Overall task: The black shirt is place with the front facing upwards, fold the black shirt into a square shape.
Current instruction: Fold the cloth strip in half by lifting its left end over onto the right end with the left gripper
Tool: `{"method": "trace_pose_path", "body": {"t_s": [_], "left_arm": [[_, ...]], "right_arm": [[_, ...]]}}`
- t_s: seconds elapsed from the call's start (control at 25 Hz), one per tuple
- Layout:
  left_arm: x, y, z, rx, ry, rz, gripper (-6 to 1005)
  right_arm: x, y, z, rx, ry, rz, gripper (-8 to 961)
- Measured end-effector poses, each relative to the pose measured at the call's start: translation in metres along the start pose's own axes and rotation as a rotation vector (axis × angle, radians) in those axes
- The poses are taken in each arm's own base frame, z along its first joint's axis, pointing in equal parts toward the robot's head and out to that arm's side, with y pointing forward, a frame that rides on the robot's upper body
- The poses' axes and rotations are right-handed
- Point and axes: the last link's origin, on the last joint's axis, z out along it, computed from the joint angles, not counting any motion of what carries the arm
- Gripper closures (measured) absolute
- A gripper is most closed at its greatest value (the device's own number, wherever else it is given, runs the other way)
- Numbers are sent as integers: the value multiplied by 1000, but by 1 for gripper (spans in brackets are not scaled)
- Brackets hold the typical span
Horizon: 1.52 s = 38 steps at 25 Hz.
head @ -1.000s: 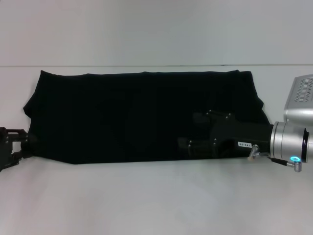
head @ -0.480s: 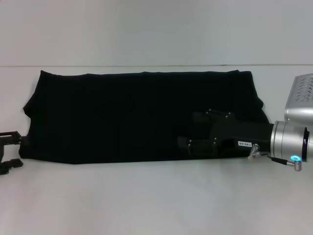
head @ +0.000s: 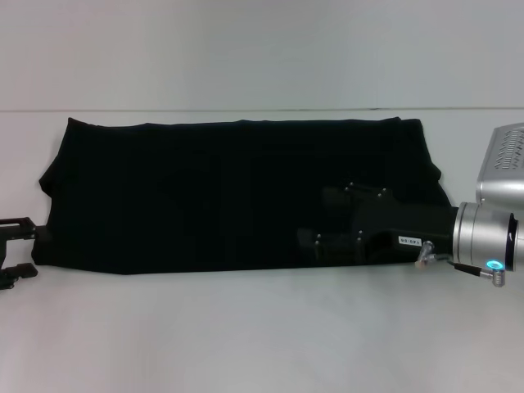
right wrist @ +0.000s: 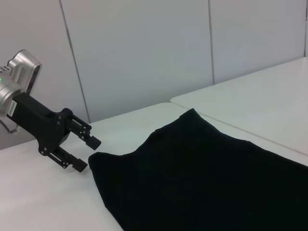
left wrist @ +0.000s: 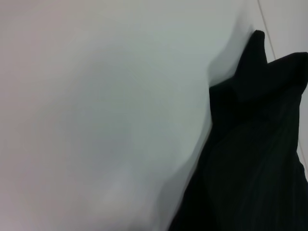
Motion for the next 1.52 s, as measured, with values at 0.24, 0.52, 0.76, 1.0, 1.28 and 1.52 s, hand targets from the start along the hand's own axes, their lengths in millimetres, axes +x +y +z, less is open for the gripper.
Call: {"method": "trace_pose_path", "body": {"t_s": [0.24, 0.52, 0.76, 1.0, 1.28, 1.52], "left_arm": [[-1, -1, 3, 3, 8, -7, 332], [0, 2, 8, 3, 14, -3, 332], [-1, 7, 13, 0, 11, 7, 333], [-2, 6, 14, 3, 5, 2, 329], [-2, 7, 16, 39, -22, 28, 387], [-1, 10, 16, 49, -26, 44, 547]], "right_arm": [[1, 0, 0, 0, 0, 0, 4], [1, 1, 0, -3, 1, 1, 5], [1, 1, 1, -6, 3, 1, 4], [1, 1, 1, -6, 3, 2, 4], [1, 2, 0, -12, -3, 4, 5], [1, 2, 0, -15, -3, 4, 5]]}}
